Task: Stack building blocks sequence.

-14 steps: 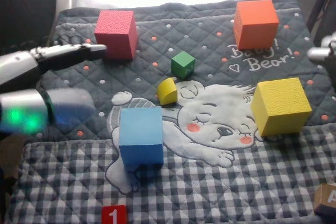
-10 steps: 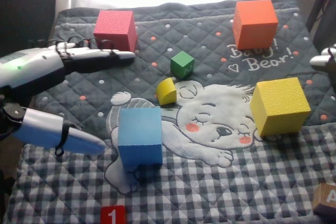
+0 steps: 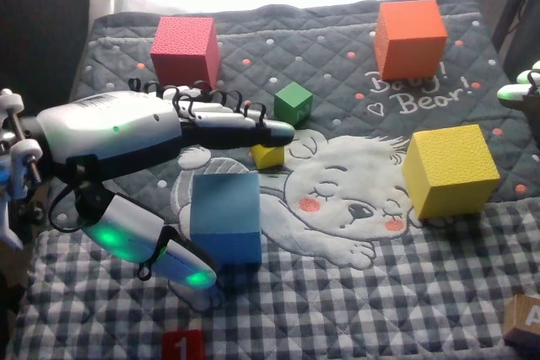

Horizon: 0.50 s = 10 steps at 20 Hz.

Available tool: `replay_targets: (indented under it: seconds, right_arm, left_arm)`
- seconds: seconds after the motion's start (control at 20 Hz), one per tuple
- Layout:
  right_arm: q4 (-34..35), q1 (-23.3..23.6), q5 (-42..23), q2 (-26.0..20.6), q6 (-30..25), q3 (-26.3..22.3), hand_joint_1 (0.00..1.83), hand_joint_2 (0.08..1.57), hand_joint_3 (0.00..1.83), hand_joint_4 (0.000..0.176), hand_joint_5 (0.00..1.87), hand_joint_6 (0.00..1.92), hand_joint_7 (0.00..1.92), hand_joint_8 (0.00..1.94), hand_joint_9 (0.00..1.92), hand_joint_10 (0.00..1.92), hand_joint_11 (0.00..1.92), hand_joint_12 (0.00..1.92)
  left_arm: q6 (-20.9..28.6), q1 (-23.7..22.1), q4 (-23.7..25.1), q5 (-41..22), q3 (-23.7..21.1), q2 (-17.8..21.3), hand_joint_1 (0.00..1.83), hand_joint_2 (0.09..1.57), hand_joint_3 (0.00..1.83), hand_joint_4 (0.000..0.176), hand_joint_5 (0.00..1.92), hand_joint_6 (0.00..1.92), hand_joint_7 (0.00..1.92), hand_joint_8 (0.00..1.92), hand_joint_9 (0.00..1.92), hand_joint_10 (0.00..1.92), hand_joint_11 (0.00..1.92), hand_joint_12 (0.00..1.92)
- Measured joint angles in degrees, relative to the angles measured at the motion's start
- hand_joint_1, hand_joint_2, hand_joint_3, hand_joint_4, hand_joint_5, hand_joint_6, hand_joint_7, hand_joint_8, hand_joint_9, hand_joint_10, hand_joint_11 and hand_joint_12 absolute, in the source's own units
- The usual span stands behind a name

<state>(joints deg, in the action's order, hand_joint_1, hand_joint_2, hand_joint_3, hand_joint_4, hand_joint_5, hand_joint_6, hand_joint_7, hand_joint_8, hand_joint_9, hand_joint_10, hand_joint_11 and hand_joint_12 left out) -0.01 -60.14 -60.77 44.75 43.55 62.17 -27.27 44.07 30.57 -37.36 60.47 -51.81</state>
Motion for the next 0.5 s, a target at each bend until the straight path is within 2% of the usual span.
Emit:
replay_targets:
  seconds: [0.05, 0.15, 0.2, 0.25, 0.3, 0.35, 0.4, 0.45, 0.5]
  right_arm:
    - [-0.02, 0.20, 0.02, 0.00, 0.00, 0.02, 0.90, 1.14, 0.00, 0.071, 0.33, 0.00, 0.35, 0.00, 0.32, 0.00, 0.09, 0.69]
    - [-0.02, 0.33, -0.13, 0.00, 0.00, 0.00, 0.93, 1.13, 0.00, 0.070, 0.34, 0.00, 0.36, 0.00, 0.34, 0.00, 0.03, 0.73]
    - [0.00, 0.31, -0.09, 0.02, 0.02, 0.00, 0.91, 1.13, 0.00, 0.088, 0.34, 0.00, 0.36, 0.00, 0.34, 0.00, 0.01, 0.59]
    - [0.00, 0.31, -0.09, 0.02, 0.02, 0.00, 0.90, 1.14, 0.00, 0.088, 0.34, 0.00, 0.36, 0.00, 0.34, 0.00, 0.00, 0.55]
    - [0.00, 0.33, -0.11, 0.00, 0.00, 0.02, 0.88, 1.15, 0.00, 0.081, 0.34, 0.00, 0.36, 0.00, 0.33, 0.00, 0.00, 0.59]
    - [0.04, 0.31, -0.09, 0.00, 0.00, 0.02, 0.89, 1.15, 0.00, 0.075, 0.34, 0.00, 0.36, 0.00, 0.34, 0.00, 0.00, 0.66]
    - [0.04, 0.31, -0.09, 0.00, 0.00, 0.00, 0.89, 1.15, 0.00, 0.074, 0.34, 0.00, 0.36, 0.00, 0.34, 0.00, 0.00, 0.68]
    - [0.13, 0.31, -0.09, 0.00, 0.00, 0.02, 0.90, 1.16, 0.00, 0.074, 0.34, 0.00, 0.37, 0.00, 0.35, 0.00, 0.01, 0.69]
    - [0.15, 0.33, -0.09, 0.00, 0.02, 0.00, 0.90, 1.16, 0.00, 0.066, 0.33, 0.00, 0.37, 0.00, 0.35, 0.00, 0.02, 0.70]
  left_arm:
    - [0.07, -0.11, 0.15, 0.39, 0.24, -0.26, 0.79, 0.81, 0.00, 0.176, 0.29, 0.00, 0.30, 0.00, 0.37, 0.02, 0.00, 1.47]
    - [0.07, -0.11, 0.96, 2.43, 0.59, -1.18, 0.90, 0.83, 0.00, 0.176, 0.35, 0.00, 0.35, 0.00, 0.42, 0.02, 0.06, 1.45]
    - [0.09, -0.11, 1.55, 3.17, 0.81, -1.64, 0.95, 0.85, 0.00, 0.176, 0.39, 0.00, 0.38, 0.00, 0.47, 0.02, 0.09, 1.44]
    - [0.09, -0.11, 1.92, 3.54, 0.94, -1.88, 1.00, 0.87, 0.00, 0.163, 0.45, 0.01, 0.43, 0.01, 0.50, 0.02, 0.11, 1.44]
    - [0.07, -0.15, 1.95, 4.13, 1.14, -2.25, 1.07, 0.92, 0.01, 0.091, 0.63, 0.02, 0.58, 0.02, 0.59, 0.05, 0.11, 1.47]
    - [0.09, -0.15, 1.88, 4.46, 1.25, -2.36, 1.11, 0.96, 0.00, 0.050, 0.77, 0.02, 0.69, 0.03, 0.67, 0.08, 0.15, 1.49]
    - [0.31, -0.15, 1.68, 4.31, 1.57, -2.47, 1.12, 0.97, 0.00, 0.040, 0.80, 0.01, 0.71, 0.03, 0.68, 0.08, 0.16, 1.49]
    - [0.50, -0.39, 0.96, 3.93, 1.84, -2.73, 1.23, 1.09, 0.00, 0.000, 1.15, 0.26, 0.79, 1.11, 0.68, 0.59, 0.28, 1.64]
    - [0.44, -0.48, 0.90, 3.74, 2.03, -3.06, 1.25, 1.12, 0.00, 0.000, 1.17, 0.39, 0.81, 1.35, 0.63, 1.00, 0.34, 1.72]
